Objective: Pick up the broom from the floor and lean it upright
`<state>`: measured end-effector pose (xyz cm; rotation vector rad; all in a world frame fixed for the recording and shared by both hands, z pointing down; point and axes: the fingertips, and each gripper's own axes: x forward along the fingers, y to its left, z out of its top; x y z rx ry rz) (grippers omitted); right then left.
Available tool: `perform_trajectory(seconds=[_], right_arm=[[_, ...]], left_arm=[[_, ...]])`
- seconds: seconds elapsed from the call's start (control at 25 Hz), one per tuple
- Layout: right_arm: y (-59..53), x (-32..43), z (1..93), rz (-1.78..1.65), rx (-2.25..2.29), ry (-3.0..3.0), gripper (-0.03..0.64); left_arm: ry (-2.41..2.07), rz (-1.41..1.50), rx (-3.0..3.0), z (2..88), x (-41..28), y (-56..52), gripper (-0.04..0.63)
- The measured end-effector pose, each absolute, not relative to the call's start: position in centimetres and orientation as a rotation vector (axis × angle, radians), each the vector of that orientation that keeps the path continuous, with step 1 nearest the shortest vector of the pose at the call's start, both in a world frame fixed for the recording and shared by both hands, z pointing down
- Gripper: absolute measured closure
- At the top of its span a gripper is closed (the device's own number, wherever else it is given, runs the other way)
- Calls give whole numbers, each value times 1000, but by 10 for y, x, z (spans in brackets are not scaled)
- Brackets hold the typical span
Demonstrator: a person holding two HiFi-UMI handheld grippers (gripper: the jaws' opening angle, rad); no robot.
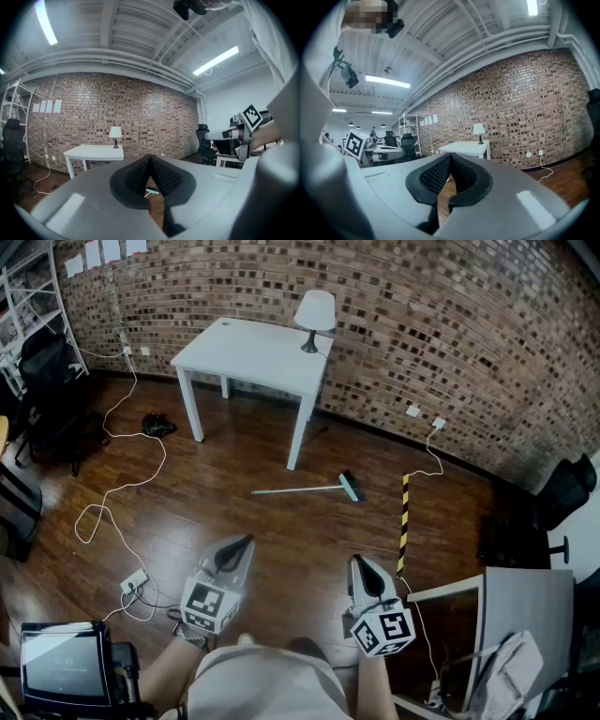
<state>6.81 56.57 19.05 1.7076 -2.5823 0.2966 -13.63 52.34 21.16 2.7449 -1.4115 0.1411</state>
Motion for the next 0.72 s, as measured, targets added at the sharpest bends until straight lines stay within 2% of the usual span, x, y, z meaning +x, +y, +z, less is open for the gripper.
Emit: perform_trajectory(seconds=[0.44, 0.72], right_arm=[[531, 59, 209, 333, 1690, -2554, 603], [444, 88, 234, 356, 1626, -2574, 603]], left_arm=[[-1362, 223, 2741, 237, -142, 491, 600], [-1408, 257, 2697, 257, -118, 417, 600]])
